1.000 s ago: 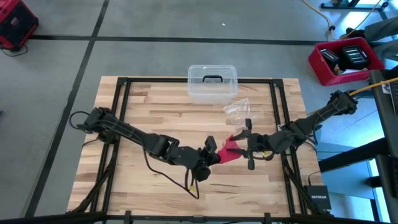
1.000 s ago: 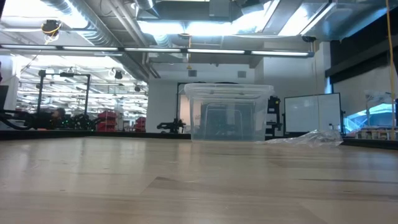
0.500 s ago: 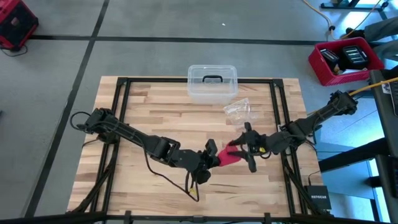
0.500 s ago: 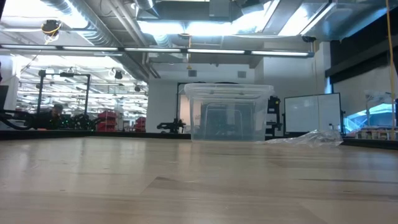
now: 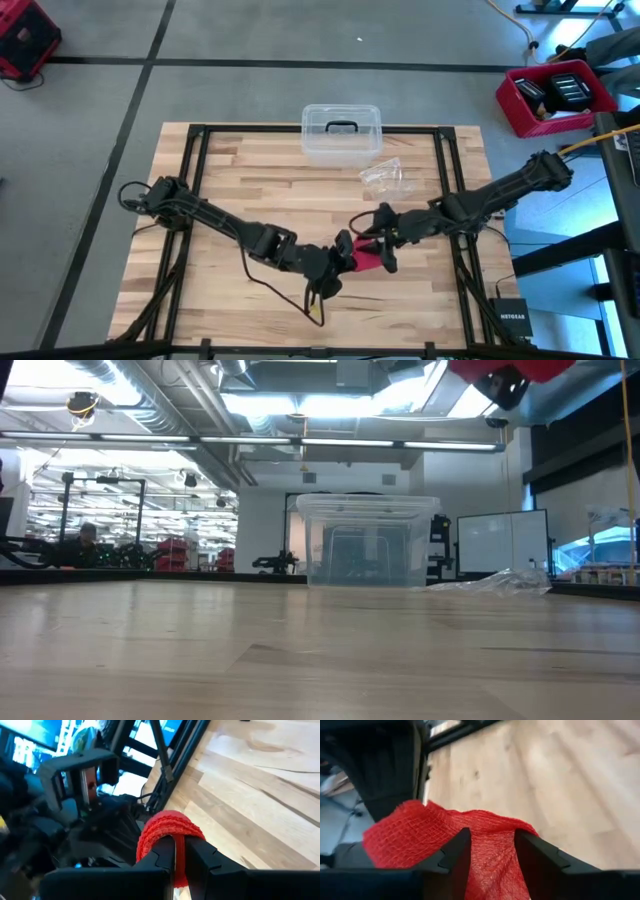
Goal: Roll bandage
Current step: Roll the red bandage
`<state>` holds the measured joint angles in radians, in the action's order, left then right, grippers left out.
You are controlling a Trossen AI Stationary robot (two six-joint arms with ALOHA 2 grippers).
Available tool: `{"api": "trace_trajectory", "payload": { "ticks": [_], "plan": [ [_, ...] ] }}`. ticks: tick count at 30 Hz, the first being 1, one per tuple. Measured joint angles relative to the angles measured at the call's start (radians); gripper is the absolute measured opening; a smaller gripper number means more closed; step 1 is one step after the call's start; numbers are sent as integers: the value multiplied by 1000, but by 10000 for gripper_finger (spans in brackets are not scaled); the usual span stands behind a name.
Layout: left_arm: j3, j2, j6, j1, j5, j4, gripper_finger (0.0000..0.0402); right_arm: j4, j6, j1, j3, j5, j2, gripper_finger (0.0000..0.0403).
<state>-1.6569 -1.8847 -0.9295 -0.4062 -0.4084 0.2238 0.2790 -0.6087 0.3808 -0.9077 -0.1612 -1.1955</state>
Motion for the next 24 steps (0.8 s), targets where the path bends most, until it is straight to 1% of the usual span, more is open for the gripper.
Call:
{"api": "trace_trajectory", "payload": {
  "ticks": [5,7,9,14,16,18,21,24],
  "plan": [
    [0,0,-15,-1,10,29,17,2,3,-28,-2,246,-17,159],
    [-1,0,-21,-1,16,28,17,2,14,-28,-2,304,-17,159],
    [-2,0,-31,-1,16,22,17,-4,35,-27,-2,338,-16,159],
    [-2,0,-47,-1,7,23,17,0,79,-27,-1,346,-16,159],
    [-2,0,-46,-2,3,23,17,0,136,-26,-1,343,-16,159],
    [-2,0,-34,-6,-8,24,17,7,178,-33,-1,316,-13,159],
    [-2,0,-19,-11,-36,31,17,16,194,-66,0,271,6,159],
    [-2,0,17,-15,-47,37,17,18,199,-99,1,198,36,159]
  ]
}}
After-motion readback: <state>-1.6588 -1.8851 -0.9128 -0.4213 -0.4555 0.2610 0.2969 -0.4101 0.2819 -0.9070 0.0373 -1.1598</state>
